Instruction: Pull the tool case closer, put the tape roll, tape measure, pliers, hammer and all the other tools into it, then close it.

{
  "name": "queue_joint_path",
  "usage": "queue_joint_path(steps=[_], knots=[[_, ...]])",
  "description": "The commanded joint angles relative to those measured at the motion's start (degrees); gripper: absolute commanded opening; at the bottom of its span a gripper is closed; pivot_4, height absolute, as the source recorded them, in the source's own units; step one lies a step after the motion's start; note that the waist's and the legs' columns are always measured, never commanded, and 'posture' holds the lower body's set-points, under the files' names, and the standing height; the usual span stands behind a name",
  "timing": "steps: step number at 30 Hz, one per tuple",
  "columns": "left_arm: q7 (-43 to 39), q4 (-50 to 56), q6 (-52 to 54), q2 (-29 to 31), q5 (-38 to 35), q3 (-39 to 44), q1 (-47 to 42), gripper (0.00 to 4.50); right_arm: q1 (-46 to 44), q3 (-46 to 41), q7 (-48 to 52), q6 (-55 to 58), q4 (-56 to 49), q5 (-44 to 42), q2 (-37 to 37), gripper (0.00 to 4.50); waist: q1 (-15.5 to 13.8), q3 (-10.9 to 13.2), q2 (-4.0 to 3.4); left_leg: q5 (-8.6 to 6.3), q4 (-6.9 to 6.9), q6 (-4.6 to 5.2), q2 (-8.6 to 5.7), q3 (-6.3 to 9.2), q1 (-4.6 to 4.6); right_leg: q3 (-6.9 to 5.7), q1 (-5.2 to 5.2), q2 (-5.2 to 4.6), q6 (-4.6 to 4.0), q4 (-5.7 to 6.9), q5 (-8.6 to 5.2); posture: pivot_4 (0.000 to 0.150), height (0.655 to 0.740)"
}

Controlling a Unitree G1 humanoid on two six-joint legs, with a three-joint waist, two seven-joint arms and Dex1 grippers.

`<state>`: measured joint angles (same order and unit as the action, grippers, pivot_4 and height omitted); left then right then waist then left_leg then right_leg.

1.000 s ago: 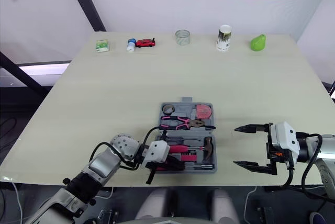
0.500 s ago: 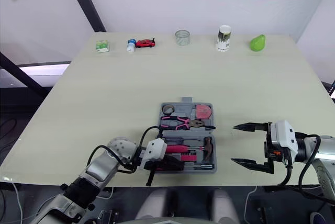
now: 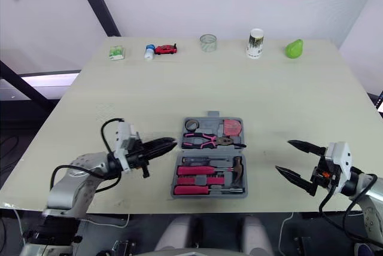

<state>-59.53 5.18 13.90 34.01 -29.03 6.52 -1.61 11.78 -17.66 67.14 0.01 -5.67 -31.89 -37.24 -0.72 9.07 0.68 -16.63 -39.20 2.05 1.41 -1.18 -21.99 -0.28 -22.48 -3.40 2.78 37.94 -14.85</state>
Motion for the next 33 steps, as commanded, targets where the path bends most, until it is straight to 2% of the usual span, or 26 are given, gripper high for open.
queue_joint_path(steps=[1, 2, 3, 5, 6, 12, 18, 23, 27, 33], knots=[[1.8, 0.0, -1.5, 1.9, -1.2, 8.4, 6.4, 2.29, 3.1, -6.3, -1.8, -3.5, 2.3, -0.7, 1.1, 4.50, 0.1, 0.0, -0.01, 0.00, 0.04, 0.00, 0.00, -0.01, 0.00, 0.00, -0.01, -0.01, -0.01, -0.01, 0.00, 0.150, 0.7400], [2.2, -0.4, -1.9, 2.1, -1.1, 10.2, 8.6, 2.92, 3.9, -7.7, -2.4, -4.1, 3.3, -0.8, 1.5, 4.50, 0.1, 0.0, -0.01, 0.00, 0.09, 0.00, 0.00, -0.04, 0.02, 0.02, -0.02, -0.03, -0.02, -0.02, -0.01, 0.150, 0.7400], [2.9, -1.1, -2.3, 2.2, -1.0, 12.4, 10.7, 3.14, 4.8, -9.0, -3.0, -4.8, 4.5, -0.8, 2.0, 4.50, 0.1, 0.0, -0.01, 0.00, 0.10, -0.01, 0.00, -0.04, 0.01, 0.02, -0.03, -0.04, -0.01, -0.04, -0.01, 0.150, 0.7400], [3.9, -2.2, -3.1, 2.1, -0.9, 15.8, 14.3, 4.23, 6.3, -11.4, -3.9, -5.9, 6.6, -1.0, 2.8, 4.50, 0.0, 0.0, 0.00, 0.00, 0.12, -0.01, 0.00, -0.08, 0.02, 0.01, -0.03, -0.11, -0.02, -0.04, -0.01, 0.150, 0.7400], [4.3, -2.7, -3.4, 1.9, -1.1, 17.5, 16.0, 4.48, 7.1, -12.7, -4.3, -6.3, 7.7, -1.4, 3.2, 4.50, 0.0, 0.0, 0.00, -0.01, 0.13, 0.00, 0.00, -0.08, 0.01, -0.02, -0.04, -0.16, -0.03, -0.05, -0.02, 0.150, 0.7400], [4.6, -9.4, -7.0, 1.3, -0.8, 24.5, 22.4, 4.48, 10.5, -19.0, -5.3, -8.2, 15.7, -2.3, 4.7, 4.50, -0.1, 0.0, 0.01, -0.01, 0.13, 0.00, -0.04, -0.12, 0.02, -0.03, -0.03, -0.57, -0.23, -0.09, -0.14, 0.150, 0.7400], [3.8, -13.3, -10.1, 1.5, -0.1, 25.5, 23.8, 4.48, 11.7, -20.5, -4.9, -9.7, 18.9, -2.5, 5.1, 4.50, 0.0, 0.0, 0.01, -0.02, 0.17, 0.00, -0.03, -0.15, 0.02, 0.00, -0.07, -0.61, -0.24, -0.09, -0.15, 0.150, 0.7400], [3.7, -12.1, -10.8, 2.2, 0.8, 23.7, 21.9, 4.48, 10.4, -18.5, -4.5, -9.6, 17.2, -1.6, 4.6, 4.50, 0.0, 0.0, -0.02, -0.02, 0.16, 0.00, -0.01, -0.15, 0.07, 0.17, -0.07, -0.67, -0.25, -0.09, -0.14, 0.150, 0.7400], [2.6, -9.7, -12.5, 5.1, 5.3, 19.1, 18.9, 4.48, 9.5, -14.4, -3.9, -7.7, 12.5, 0.2, 3.0, 4.50, -0.1, 0.0, -0.02, -0.02, 0.18, 0.00, -0.01, -0.14, 0.02, 0.16, -0.08, -0.67, -0.25, -0.09, -0.14, 0.150, 0.7400], [3.3, -4.5, -9.4, 5.7, 5.9, 13.4, 12.9, 4.48, 5.5, -9.1, -5.7, -5.2, 8.2, 2.3, 2.1, 4.50, 0.0, -0.1, -0.04, -0.02, 0.18, 0.00, -0.02, -0.14, 0.01, 0.17, -0.07, -0.76, -0.26, -0.09, -0.13, 0.150, 0.7400]])
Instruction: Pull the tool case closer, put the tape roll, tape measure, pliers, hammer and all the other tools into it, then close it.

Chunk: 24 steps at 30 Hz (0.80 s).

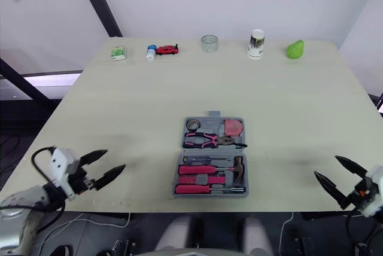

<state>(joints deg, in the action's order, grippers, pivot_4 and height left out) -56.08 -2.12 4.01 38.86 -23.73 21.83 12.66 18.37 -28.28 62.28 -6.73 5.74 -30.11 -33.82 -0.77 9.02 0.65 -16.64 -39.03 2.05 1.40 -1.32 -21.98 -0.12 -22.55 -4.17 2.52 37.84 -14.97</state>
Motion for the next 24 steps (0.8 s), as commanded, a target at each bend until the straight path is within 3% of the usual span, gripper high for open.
queue_joint_path(steps=[1, 6, 12, 13, 15, 17, 21, 22, 24], knots=[[-1.7, 4.5, 1.2, 1.2, 0.4, -4.0, -2.5, 4.48, -2.4, 3.3, -1.8, 2.9, -4.5, 1.5, -1.5, 4.50, 0.1, 0.0, -0.02, 0.00, 0.03, 0.00, 0.00, 0.01, 0.00, -0.01, -0.01, 0.00, 0.00, 0.00, 0.00, 0.150, 0.7400], [-5.1, 9.5, 6.4, 0.9, -1.0, -12.7, -9.0, 4.48, -9.2, 12.0, -5.4, 10.9, -9.3, 5.3, -3.1, 4.50, 0.2, 0.0, -0.04, 0.01, 0.15, -0.01, -0.02, -0.01, 0.00, 0.00, -0.07, 0.01, 0.01, 0.01, 0.02, 0.150, 0.7400], [-5.1, 1.2, 5.3, -1.4, 2.8, -18.0, -16.6, 4.48, -17.0, 19.4, -4.3, 15.5, -9.0, 6.4, -3.0, 4.50, 0.1, 0.0, -0.04, 0.01, 0.16, 0.00, -0.09, 0.05, -0.02, -0.26, -0.08, 0.32, 0.20, 0.03, 0.12, 0.150, 0.7400], [-5.5, -0.1, 4.8, -1.6, 3.2, -18.6, -17.6, 3.98, -18.4, 20.4, -4.6, 15.4, -8.2, 7.3, -2.7, 4.50, 0.2, 0.0, -0.04, 0.01, 0.16, 0.00, -0.11, 0.04, -0.03, -0.28, -0.08, 0.44, 0.22, 0.02, 0.13, 0.150, 0.7400], [-7.1, -3.3, 4.0, -1.7, 3.5, -19.5, -19.8, 3.31, -21.0, 22.8, -4.9, 16.1, -6.7, 8.7, -2.3, 3.75, 0.1, 0.0, -0.01, 0.01, 0.16, 0.00, -0.13, 0.00, -0.05, -0.25, -0.11, 0.48, 0.23, 0.01, 0.14, 0.150, 0.7400], [-8.0, -7.3, 2.3, -1.9, 4.7, -20.2, -21.9, 2.16, -22.9, 25.2, -4.9, 15.3, -5.3, 10.9, -2.2, 2.60, 0.1, 0.0, 0.00, 0.01, 0.16, 0.01, -0.14, 0.01, -0.05, -0.27, -0.11, 0.50, 0.24, 0.01, 0.13, 0.150, 0.7400], [-10.4, -14.8, -1.0, -1.6, 7.6, -22.3, -25.6, 0.34, -26.4, 30.2, -5.0, 14.6, -3.0, 15.2, -1.6, 0.61, 0.1, 0.0, 0.00, 0.01, 0.15, 0.01, -0.15, 0.05, -0.06, -0.29, -0.12, 0.58, 0.24, 0.04, 0.13, 0.150, 0.7400], [-11.0, -16.3, -1.8, -1.6, 8.2, -22.8, -26.3, 0.03, -27.0, 31.1, -4.9, 14.5, -2.5, 15.9, -1.6, 0.17, 0.1, 0.0, 0.00, 0.01, 0.15, 0.01, -0.17, 0.05, -0.06, -0.29, -0.12, 0.59, 0.24, 0.03, 0.13, 0.150, 0.7400], [-12.1, -19.2, -2.8, -1.8, 9.1, -23.7, -27.5, 0.00, -27.9, 32.8, -4.5, 13.9, -1.7, 17.5, -1.8, 0.06, 0.1, 0.0, 0.00, 0.02, 0.14, 0.01, -0.18, 0.04, -0.07, -0.28, -0.13, 0.59, 0.25, 0.04, 0.13, 0.150, 0.7400]])
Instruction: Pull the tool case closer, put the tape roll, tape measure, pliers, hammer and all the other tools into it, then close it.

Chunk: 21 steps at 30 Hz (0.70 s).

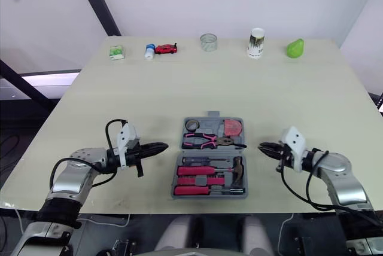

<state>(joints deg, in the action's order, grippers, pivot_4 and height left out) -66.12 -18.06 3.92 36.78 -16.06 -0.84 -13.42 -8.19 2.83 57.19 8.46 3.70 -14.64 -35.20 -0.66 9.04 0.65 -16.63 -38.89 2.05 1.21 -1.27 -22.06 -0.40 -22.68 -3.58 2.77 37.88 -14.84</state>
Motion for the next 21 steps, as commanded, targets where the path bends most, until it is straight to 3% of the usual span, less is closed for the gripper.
queue_joint_path(steps=[1, 8, 21], knots=[[-2.6, -4.7, -3.5, 0.2, 1.9, -1.3, -2.0, 0.00, -1.7, 2.5, 0.7, -1.5, 0.7, 2.9, -0.6, 0.06, 0.0, 0.0, 0.00, 0.00, 0.00, 0.00, 0.00, 0.00, 0.00, 0.00, 0.00, 0.01, 0.00, -0.01, 0.00, 0.150, 0.7400], [-5.2, -16.6, -9.0, -1.2, 6.1, -4.0, -7.8, 0.00, -5.4, 7.6, 0.3, -4.1, 4.5, 7.8, 1.8, 0.06, -0.1, 0.0, 0.01, 0.00, -0.08, 0.00, -0.06, 0.02, -0.04, -0.02, -0.02, 0.07, 0.00, 0.03, 0.00, 0.150, 0.7400], [-8.3, -18.3, -9.5, -4.3, 7.6, -5.8, -10.1, 0.00, -6.7, 8.4, -0.2, -6.6, 7.4, 9.4, 3.7, 0.06, 0.0, 0.0, 0.01, 0.00, -0.24, 0.00, -0.01, 0.05, -0.11, -0.04, -0.01, 0.05, 0.02, 0.07, 0.01, 0.150, 0.7400]])
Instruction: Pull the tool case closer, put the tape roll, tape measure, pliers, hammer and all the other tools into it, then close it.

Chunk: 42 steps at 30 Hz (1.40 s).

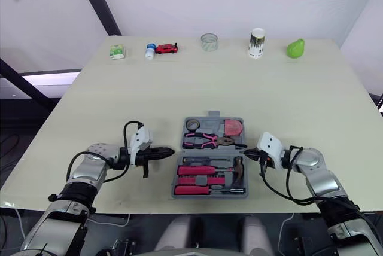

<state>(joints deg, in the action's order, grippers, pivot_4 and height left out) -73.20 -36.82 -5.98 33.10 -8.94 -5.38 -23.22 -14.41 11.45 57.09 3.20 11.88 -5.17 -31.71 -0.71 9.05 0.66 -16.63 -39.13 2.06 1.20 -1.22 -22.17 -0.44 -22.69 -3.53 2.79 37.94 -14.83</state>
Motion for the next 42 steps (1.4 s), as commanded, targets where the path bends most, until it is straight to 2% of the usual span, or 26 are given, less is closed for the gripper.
queue_joint_path(steps=[1, 19, 31, 42], knots=[[-1.5, 0.6, 0.5, -0.8, 0.6, -1.5, -0.4, 0.00, -0.4, -0.3, -0.1, -1.4, -0.6, -0.1, 0.4, 0.06, 0.0, 0.0, 0.00, 0.00, 0.00, 0.00, -0.01, 0.00, 0.00, 0.00, 0.00, 0.00, 0.00, 0.00, 0.00, 0.150, 0.7400], [-2.2, 0.6, 0.2, -4.6, 2.6, -3.8, -2.4, 0.00, -0.9, 0.7, 1.7, -1.2, -0.7, -0.2, 1.7, 0.06, 0.0, 0.0, 0.00, 0.00, -0.01, 0.00, -0.01, 0.00, 0.00, 0.00, 0.00, 0.00, 0.00, 0.00, 0.00, 0.150, 0.7400], [-3.0, 6.4, 2.1, -7.4, 3.3, -6.5, -0.6, 0.00, 0.7, 0.5, 3.1, 0.4, -2.4, -0.8, 1.3, 0.06, -0.2, 0.0, 0.00, 0.00, -0.01, 0.00, -0.01, 0.02, -0.02, 0.00, 0.01, -0.03, 0.00, -0.02, 0.00, 0.150, 0.7400], [-3.9, 9.2, 3.5, -7.5, 3.3, -7.6, 0.1, 0.00, 2.3, -0.1, 5.3, 2.8, -4.4, -2.2, 0.4, 0.06, -0.2, 0.0, 0.00, 0.00, -0.06, 0.01, -0.02, 0.04, -0.06, -0.01, 0.02, -0.05, 0.01, -0.03, 0.00, 0.150, 0.7400]])
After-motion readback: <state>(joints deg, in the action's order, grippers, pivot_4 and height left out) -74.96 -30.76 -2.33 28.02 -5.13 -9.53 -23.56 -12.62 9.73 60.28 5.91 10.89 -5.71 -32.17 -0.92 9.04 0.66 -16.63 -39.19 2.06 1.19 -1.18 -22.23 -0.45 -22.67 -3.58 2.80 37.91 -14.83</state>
